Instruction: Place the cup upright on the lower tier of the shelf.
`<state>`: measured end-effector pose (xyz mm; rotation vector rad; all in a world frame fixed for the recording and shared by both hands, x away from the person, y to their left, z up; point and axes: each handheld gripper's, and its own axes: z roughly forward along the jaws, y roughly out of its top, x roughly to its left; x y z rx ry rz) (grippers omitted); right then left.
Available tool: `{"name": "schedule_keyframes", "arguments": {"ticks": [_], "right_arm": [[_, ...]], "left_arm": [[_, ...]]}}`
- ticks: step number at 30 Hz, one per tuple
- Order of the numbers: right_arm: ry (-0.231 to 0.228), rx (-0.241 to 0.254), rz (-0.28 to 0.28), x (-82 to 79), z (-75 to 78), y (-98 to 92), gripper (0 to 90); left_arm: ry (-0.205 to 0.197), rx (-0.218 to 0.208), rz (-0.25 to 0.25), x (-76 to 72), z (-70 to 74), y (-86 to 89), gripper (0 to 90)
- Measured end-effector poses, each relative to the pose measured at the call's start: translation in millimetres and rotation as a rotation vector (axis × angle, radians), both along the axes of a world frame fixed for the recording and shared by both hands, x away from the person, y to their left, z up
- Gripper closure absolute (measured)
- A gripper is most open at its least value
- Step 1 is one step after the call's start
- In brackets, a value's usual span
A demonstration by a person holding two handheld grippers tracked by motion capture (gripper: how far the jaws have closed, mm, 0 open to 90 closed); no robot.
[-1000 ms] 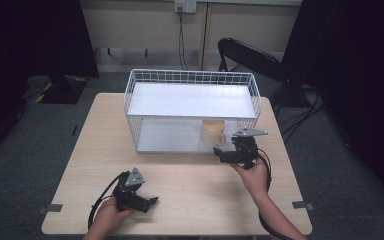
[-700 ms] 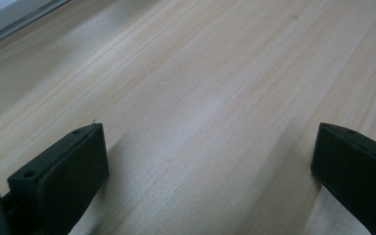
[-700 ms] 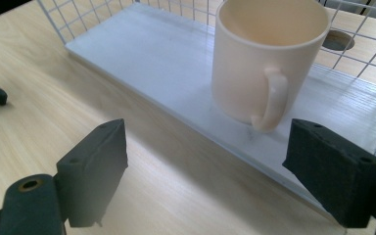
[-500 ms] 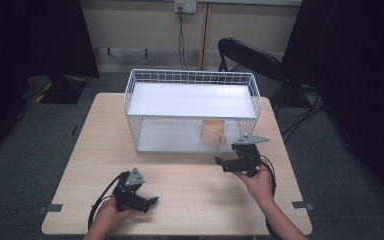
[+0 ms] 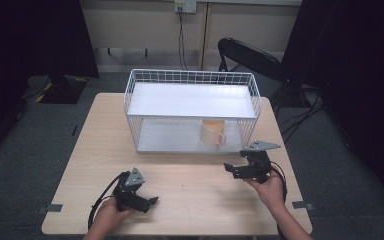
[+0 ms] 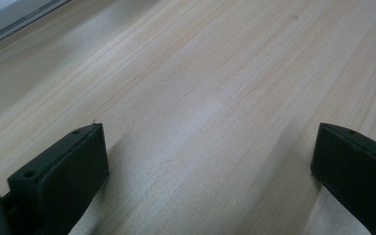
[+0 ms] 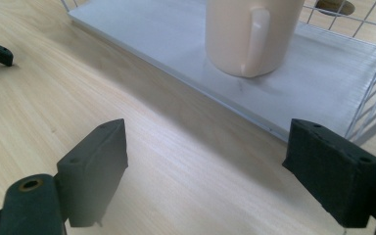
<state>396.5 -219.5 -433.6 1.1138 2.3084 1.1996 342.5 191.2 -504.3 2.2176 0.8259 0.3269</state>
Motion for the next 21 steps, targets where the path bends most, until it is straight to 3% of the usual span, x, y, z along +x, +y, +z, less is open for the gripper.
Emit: {"name": "schedule_keyframes", "arguments": {"ticks": [21], "right_arm": [[0.013,-0.001,-0.005,-15.2,-11.7,-29.4,15.0]], "left_arm": [[0.000,0.000,0.000,-0.1,0.0,0.0,0.0]]}}
